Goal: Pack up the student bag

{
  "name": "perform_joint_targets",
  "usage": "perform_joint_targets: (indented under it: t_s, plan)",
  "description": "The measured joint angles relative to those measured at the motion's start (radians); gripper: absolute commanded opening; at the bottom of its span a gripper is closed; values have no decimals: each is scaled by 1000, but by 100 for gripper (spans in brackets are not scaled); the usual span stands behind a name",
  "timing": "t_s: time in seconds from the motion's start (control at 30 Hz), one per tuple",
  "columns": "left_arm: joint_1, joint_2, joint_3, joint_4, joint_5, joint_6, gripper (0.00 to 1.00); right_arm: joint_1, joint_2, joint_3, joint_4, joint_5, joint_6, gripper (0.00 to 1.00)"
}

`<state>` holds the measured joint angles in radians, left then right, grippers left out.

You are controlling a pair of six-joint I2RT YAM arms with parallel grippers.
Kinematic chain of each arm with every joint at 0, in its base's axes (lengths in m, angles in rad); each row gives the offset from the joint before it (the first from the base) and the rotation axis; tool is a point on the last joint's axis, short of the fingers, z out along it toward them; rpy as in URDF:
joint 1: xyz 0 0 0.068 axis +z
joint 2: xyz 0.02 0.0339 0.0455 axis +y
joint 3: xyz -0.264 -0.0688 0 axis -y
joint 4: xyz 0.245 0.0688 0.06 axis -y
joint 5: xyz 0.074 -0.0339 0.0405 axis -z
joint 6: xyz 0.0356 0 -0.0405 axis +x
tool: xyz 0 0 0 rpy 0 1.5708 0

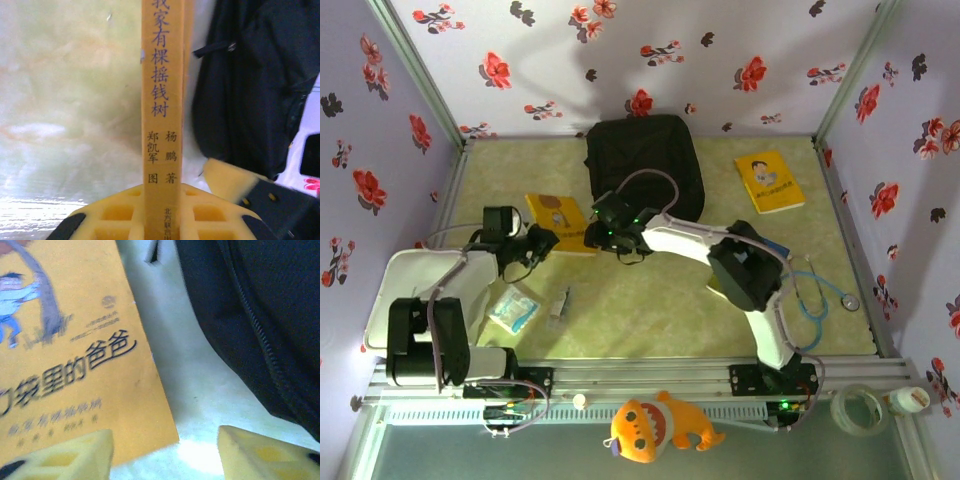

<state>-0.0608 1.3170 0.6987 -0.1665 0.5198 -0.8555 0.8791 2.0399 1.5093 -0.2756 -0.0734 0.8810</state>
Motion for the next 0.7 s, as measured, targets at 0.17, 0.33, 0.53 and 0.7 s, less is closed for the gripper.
perform_joint_targets:
  t_s: [0.17,0.33,0.53,0.7]
  plan:
    - [-3,-53,98,-44,-28,-8,0,-37,-231,-142,130,-6,-13,77]
    - [-74,-66,212,-24,-60,-52,0,-128,-370,-295,300,-58,34,86]
    - [-237,-29,301,82,-112,-144,0,-243,-412,-459,468,-145,160,94]
    - [-367,45,352,155,-192,-214,0,-317,-460,-577,673,-226,338,97]
